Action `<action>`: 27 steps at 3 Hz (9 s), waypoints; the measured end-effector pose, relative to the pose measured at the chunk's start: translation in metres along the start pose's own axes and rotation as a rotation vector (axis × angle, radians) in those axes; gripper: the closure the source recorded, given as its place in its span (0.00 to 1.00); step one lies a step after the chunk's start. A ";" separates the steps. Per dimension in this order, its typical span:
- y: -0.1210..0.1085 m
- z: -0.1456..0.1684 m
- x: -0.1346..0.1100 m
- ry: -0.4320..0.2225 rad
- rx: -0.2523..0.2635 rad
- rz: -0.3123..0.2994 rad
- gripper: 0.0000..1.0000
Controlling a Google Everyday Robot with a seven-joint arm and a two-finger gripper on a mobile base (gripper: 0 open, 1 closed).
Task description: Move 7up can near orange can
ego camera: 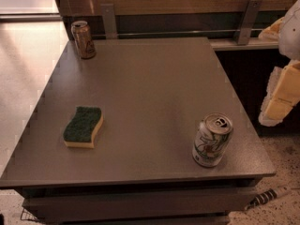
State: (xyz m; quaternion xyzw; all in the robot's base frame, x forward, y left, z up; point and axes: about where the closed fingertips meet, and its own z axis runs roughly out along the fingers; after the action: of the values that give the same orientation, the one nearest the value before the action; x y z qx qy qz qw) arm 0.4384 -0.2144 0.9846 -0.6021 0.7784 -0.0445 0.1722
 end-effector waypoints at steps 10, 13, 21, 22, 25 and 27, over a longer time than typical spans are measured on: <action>0.074 0.069 -0.037 -1.181 -0.180 0.114 0.00; 0.094 0.097 -0.044 -1.214 -0.207 0.145 0.15; -0.121 0.048 -0.201 -1.200 -0.235 0.160 1.00; -0.150 0.064 -0.252 -1.238 -0.172 0.177 1.00; -0.176 0.084 -0.291 -1.241 -0.044 0.190 1.00; -0.223 0.121 -0.321 -1.216 -0.062 0.238 1.00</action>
Offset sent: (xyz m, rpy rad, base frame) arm -0.0373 -0.0186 -0.0144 0.4089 0.0046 0.1075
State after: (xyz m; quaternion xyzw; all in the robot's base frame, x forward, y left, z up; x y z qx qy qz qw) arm 0.7518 0.0478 1.0020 -0.4337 0.6037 0.3487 0.5709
